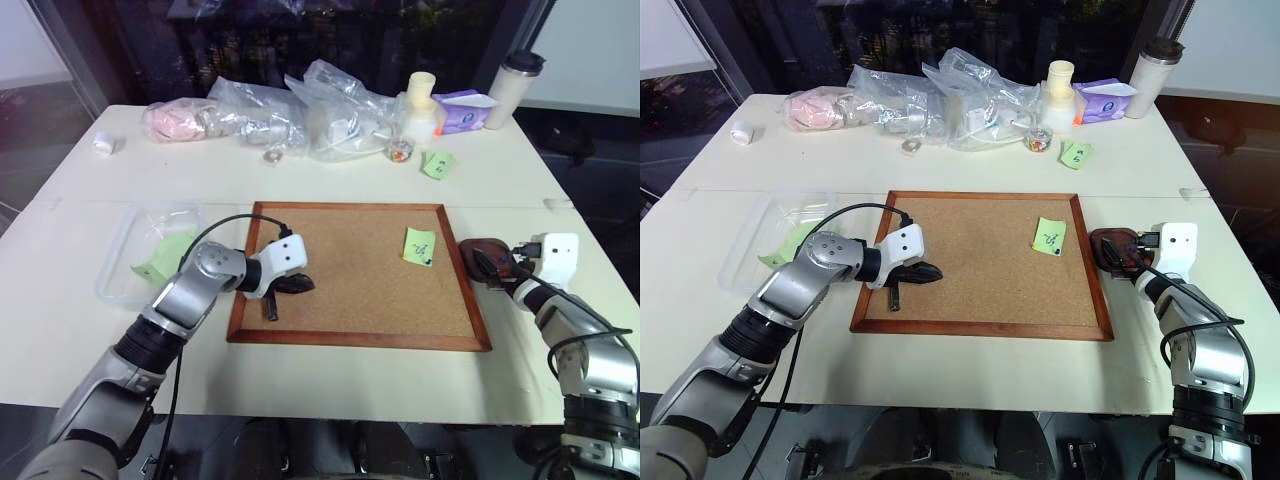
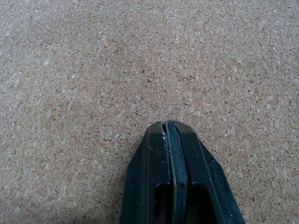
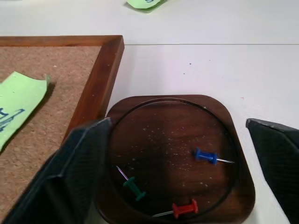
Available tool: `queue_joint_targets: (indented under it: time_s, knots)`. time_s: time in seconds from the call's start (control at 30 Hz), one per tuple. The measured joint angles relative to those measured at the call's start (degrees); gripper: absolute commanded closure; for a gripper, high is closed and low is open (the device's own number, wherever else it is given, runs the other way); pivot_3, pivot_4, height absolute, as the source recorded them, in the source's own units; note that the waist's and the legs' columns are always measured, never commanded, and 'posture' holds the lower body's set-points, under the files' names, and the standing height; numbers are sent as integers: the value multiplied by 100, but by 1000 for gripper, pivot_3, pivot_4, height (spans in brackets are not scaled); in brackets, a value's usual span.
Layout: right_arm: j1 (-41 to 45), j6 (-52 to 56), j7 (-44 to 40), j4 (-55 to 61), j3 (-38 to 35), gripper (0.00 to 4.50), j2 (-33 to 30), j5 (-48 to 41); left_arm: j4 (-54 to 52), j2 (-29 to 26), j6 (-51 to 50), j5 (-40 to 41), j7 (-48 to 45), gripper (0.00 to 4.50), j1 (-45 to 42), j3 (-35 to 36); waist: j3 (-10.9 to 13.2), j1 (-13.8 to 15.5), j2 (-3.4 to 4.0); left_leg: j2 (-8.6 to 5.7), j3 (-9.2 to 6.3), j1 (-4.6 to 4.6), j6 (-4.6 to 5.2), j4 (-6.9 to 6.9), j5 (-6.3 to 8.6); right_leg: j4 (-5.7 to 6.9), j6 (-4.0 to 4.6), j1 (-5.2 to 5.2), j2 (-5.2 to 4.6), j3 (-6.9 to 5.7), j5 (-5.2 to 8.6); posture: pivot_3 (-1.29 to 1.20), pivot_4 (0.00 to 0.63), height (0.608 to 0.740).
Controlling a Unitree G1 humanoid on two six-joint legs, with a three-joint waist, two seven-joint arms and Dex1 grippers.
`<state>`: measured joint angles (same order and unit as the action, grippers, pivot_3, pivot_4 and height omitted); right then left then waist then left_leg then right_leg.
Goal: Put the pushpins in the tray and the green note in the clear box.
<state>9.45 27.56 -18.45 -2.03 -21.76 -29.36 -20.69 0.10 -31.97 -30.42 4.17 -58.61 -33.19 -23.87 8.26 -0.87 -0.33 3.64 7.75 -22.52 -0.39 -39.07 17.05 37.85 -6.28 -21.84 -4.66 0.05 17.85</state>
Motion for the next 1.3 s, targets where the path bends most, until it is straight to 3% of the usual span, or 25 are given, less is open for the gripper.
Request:
queue_joint_targets:
  time_s: [0.27, 0.43, 0.77, 0.87, 1.1, 1.3]
  knots:
    - [-152, 85, -205, 447, -137, 22, 3, -333, 20, 8, 6, 0, 0, 4500, -7, 0, 0, 2, 1, 1, -2, 1, 3, 1, 2, -2, 0, 1, -1, 0, 0, 0, 150, 735]
    - [-479, 304, -885, 1303, 542, 22, -71, -543, 32, 9, 12, 0, 0, 4500, -10, -1, -2, 3, -2, 4, -6, 5, 7, 4, 5, -14, 2, 12, -1, -4, 0, 0, 150, 735]
    - [-234, 167, -984, 844, 1239, 22, 218, -255, 30, 2, 66, 0, -1, 4500, -6, 0, -1, 5, -3, 4, -6, 4, 10, 8, 7, -20, 17, 11, -2, -5, 7, 0, 150, 735]
    - [-198, 61, -1012, 713, 1249, 955, 218, -185, 29, 0, 66, 0, -1, 4500, 1, 1, -1, 5, -3, 5, -6, 4, 10, 8, 7, -21, 17, 12, -2, -6, 7, 0, 150, 735]
    - [-169, -114, -1015, 562, 1245, 4453, 259, -78, 22, -2, 67, 0, -1, 4500, 22, 7, -1, 1, -3, 6, -6, 4, 10, 9, 7, -22, 17, 12, -2, -6, 6, 0, 150, 735]
    - [-186, -167, -1012, 551, 1235, 4453, 290, -58, 18, -6, 69, 0, 0, 4500, 29, 9, -2, -2, -3, 8, -6, 5, 10, 11, 7, -24, 18, 12, -2, -6, 6, 0, 150, 735]
